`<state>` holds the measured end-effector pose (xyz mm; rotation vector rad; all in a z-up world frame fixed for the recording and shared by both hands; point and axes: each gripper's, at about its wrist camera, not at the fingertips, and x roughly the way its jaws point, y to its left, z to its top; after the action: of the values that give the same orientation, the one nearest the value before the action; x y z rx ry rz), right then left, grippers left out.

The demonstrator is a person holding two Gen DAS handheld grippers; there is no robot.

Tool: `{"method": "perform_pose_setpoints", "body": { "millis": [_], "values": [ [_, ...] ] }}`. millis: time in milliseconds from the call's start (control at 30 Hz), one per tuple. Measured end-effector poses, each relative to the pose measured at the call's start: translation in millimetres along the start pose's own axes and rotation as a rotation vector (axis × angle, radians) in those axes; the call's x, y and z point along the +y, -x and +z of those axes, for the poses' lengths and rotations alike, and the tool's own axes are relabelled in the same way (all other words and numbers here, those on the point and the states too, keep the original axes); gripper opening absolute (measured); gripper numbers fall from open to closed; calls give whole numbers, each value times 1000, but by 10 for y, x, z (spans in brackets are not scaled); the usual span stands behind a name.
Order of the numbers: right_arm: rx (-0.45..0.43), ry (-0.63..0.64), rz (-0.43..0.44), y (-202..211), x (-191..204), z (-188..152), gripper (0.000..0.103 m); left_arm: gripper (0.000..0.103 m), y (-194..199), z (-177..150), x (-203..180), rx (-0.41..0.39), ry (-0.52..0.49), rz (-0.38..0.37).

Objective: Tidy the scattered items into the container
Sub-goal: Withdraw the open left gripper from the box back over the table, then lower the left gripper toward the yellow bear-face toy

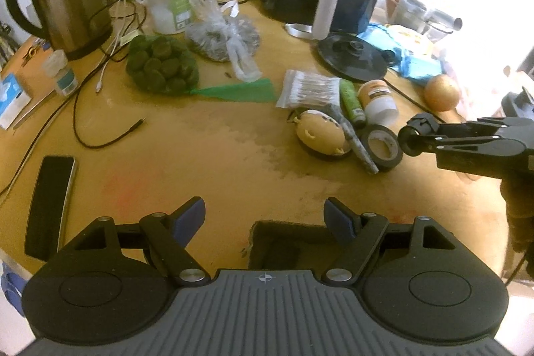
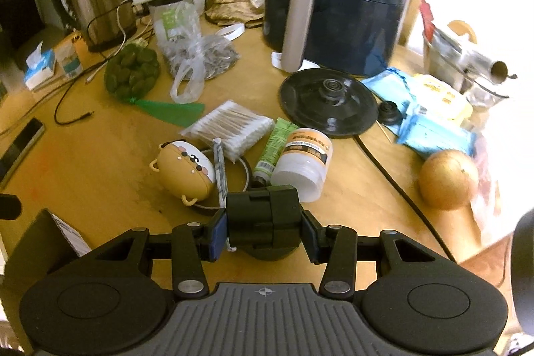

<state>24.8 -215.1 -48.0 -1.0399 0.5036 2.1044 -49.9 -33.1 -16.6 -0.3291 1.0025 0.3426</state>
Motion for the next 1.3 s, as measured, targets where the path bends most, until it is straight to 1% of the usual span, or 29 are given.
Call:
{"method": "perform_pose_setpoints", "body": {
  "millis": [233,467,700,1067,1300],
  "values": [
    [-23,-80,-7,176,-70,-96,49,78,-57,91,-65,0,-28,-4],
    [-29,-153,-15,307,-141,-221,49,78,-178,167,-170,13,-87,0],
    [-42,-220,-40,439,-216,-318,49,78,-311,279,-294,6,-145,10],
    [-64,-302,-84,600,-349,-427,49,78,-622,434,-563,6,-250,83],
    [-62,-338,-110,686,-423,-528,49,78,-866,510,-777,17,-281,129]
  ]
}}
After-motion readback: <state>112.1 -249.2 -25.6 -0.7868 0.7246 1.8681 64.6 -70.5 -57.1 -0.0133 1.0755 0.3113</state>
